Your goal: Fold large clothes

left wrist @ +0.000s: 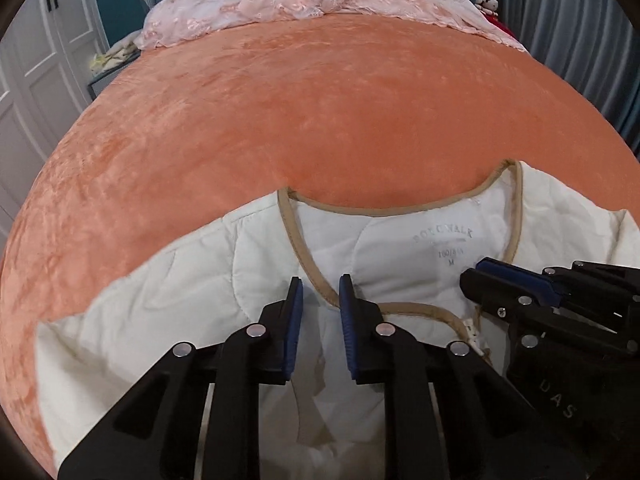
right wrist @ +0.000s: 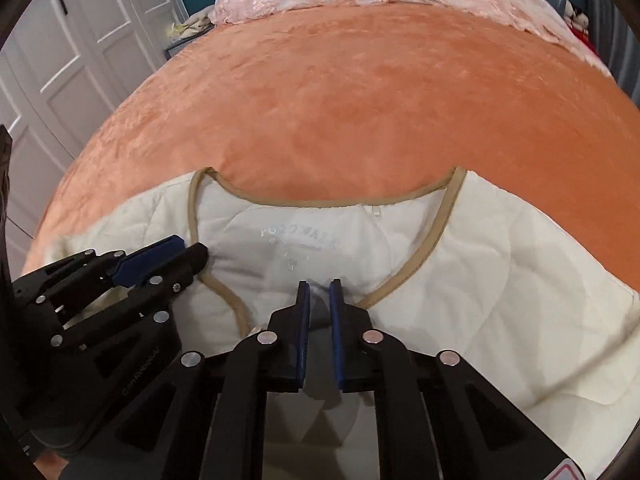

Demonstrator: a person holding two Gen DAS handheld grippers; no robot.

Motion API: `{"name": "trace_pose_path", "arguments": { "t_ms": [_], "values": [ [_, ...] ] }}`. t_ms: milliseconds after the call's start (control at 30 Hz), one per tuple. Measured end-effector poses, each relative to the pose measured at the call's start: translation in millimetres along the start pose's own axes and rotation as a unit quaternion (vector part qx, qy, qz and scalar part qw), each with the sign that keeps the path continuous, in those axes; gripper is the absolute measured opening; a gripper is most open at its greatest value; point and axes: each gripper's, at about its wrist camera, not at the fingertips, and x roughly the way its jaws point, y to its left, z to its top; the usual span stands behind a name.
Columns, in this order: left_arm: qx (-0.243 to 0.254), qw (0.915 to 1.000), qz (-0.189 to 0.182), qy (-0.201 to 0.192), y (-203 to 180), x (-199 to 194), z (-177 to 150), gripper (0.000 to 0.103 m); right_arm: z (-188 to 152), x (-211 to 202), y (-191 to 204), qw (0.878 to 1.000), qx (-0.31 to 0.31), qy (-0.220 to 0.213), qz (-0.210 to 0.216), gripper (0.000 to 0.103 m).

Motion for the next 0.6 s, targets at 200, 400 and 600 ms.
{"name": "trace_pose_path", "arguments": {
  "t_ms": [200,400,600],
  "values": [
    [-0.009,0.9997,0.014,-0.02,-1.6,6.7,-3.1,0.013,-8.4,2.8,-5.1,0.999,0.017,-0.035,-0.021,0.0],
    [-0.008,0.9992,0.021,-0.033,-2.9,10.0,-6.7,0.012,-5.7,9.0,-4.8,0.998,0.01,-0.045,-0.033,0.0],
    [-0.012,0.9986,0.022,-0.047,-2.8,11.1,-10.8,0.012,-5.5,13.6,-1.9,0.998,0.007,-0.052,-0.039,0.0]
  ]
}}
